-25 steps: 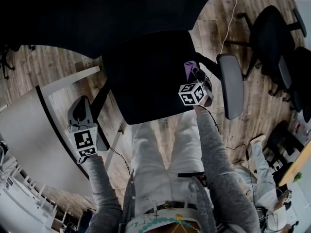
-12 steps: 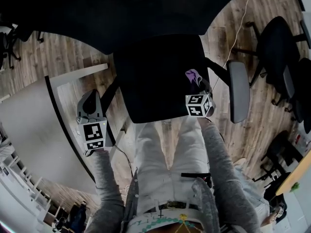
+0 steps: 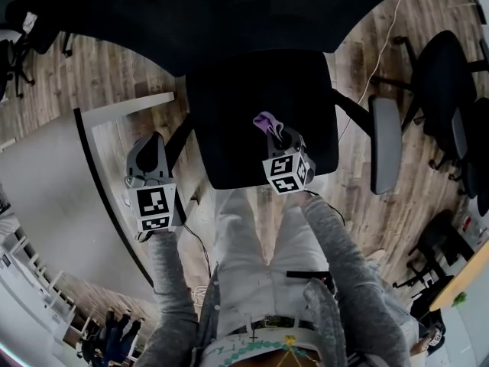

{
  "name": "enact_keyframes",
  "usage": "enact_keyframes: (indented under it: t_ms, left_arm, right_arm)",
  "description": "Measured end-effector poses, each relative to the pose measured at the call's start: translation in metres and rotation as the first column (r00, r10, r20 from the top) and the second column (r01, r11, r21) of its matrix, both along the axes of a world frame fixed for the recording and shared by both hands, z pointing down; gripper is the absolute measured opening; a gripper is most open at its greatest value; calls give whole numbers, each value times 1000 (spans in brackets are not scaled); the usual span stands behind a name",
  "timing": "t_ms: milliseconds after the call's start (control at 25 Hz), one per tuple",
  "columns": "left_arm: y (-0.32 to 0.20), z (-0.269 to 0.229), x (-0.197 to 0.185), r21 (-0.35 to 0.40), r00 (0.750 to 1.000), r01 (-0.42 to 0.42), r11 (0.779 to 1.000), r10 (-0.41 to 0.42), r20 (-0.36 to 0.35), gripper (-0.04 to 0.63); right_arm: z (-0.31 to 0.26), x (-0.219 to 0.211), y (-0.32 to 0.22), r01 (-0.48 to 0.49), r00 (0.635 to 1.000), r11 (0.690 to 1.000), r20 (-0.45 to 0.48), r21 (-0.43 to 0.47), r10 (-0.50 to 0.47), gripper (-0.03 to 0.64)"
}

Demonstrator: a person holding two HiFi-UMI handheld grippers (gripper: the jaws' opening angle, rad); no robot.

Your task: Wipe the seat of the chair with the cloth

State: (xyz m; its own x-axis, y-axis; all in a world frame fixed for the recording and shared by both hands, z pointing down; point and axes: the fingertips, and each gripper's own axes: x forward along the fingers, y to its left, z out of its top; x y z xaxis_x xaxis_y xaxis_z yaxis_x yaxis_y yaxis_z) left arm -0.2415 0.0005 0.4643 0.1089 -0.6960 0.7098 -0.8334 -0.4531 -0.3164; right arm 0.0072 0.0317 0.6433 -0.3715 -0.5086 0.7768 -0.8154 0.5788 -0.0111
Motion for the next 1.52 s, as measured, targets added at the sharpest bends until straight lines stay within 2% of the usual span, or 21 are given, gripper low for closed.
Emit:
enact_keyframes:
  t_ms: [120,320,520,720,920,1200,1320,1520]
  left_arm:
    - [0,2,1,-1,1000,-1,1000,1,-1,-2]
    - [2,-1,-2,-1,1000,1,1000,-1,-6,-2]
    - [1,1,-2,-3,1000,0,1000,0,-7,-2]
    - [2,2,-1,-8,1000,1,1000,-1,-7,-2]
    - [3,3,1,-7,1000,-3,1000,3,-21,-2]
    - [3,0,1,-7,1000,-3,1000,3,-29,-3]
    - [2,0,1,-7,1000,-5,1000,5,-31,-2]
    - [2,-2,0,-6,999,-4,1000,4,-34,-3]
  right_arm:
    - [1,-33,16,78,996,997,35,-20,-77,51]
    - [-4,-79,36,225,974,974,29,-1,-225,51]
    - [-1,-114,47,316,948,949,42,2,-316,51]
    - [2,-158,69,432,901,902,41,12,-432,51]
    - [6,-196,96,504,862,864,71,-11,-502,51]
    - [30,-218,123,610,792,791,1,-33,-611,51]
    - [45,-221,127,645,761,763,-59,-40,-647,51]
    - [61,-221,125,680,722,732,-136,-46,-679,51]
